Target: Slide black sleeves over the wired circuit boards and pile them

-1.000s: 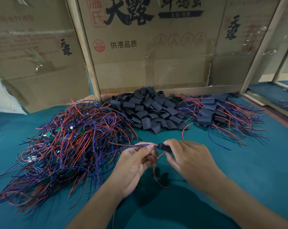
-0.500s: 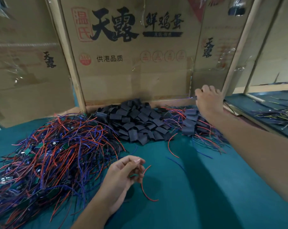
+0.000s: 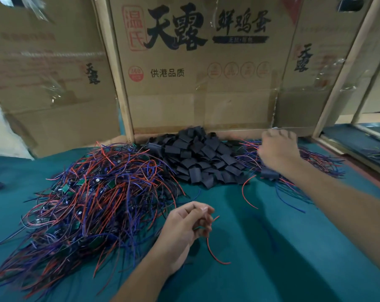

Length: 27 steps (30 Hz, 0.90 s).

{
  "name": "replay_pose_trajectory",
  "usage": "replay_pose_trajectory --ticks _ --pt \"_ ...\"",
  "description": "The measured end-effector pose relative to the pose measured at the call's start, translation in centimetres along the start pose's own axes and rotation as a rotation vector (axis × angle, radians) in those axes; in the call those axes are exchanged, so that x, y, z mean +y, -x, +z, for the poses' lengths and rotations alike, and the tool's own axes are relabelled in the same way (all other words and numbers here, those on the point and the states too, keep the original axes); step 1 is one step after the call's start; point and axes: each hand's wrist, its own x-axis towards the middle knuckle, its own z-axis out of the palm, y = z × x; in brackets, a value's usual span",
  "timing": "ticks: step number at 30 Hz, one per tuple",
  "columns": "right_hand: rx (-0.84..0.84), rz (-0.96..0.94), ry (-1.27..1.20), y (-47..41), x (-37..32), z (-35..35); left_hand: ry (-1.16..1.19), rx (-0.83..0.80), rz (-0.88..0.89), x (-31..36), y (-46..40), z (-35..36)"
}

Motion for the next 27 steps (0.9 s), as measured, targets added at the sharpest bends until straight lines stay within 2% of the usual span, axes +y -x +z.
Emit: replay_pose_trajectory --ticks 2,4,6,9,11,15,16,19,22,27 --pt "-0.049 -0.191 -0.265 1.5 -4.3 -2.3 -0.003 -0.002 -0.014 -0.1 -0.1 0.1" --pt "-0.196 -0.339 -0.508 3.4 -9.0 -4.4 0.017 0.019 -0.014 -0.3 -0.3 0.1" --pt "-0.317 -0.439 -0.586 5.0 -13.0 -5.5 0.035 0.064 -0.008 -0.4 -0.5 0.0" --pt "-0.419 -0.497 -0.565 6.0 -17.3 -4.9 0.061 0.115 -0.004 -0.3 -0.6 -0.6" --pt "-0.428 -0.461 -0.549 5.9 -18.9 -3.9 0.081 0.136 0.006 -0.2 -0.6 -0.9" --pt "-0.224 -0.263 -0.671 4.4 -21.0 -3.5 0.116 0.151 0.019 -0.2 -0.8 -0.9" --pt "-0.215 -0.252 -0.679 3.8 -21.4 -3.6 0.122 0.154 0.019 -0.3 -0.9 -0.9" --pt "-0.35 -0.255 -0.611 2.5 -22.8 -3.3 0.166 0.156 0.014 -0.4 -1.0 -0.9" --pt "-0.459 -0.23 -0.65 2.2 -23.5 -2.6 0.181 0.158 0.021 -0.3 -1.0 -1.0" --pt "-0.364 -0.159 -0.81 2.5 -22.8 -2.9 0.15 0.173 0.037 -0.2 -1.1 -1.3"
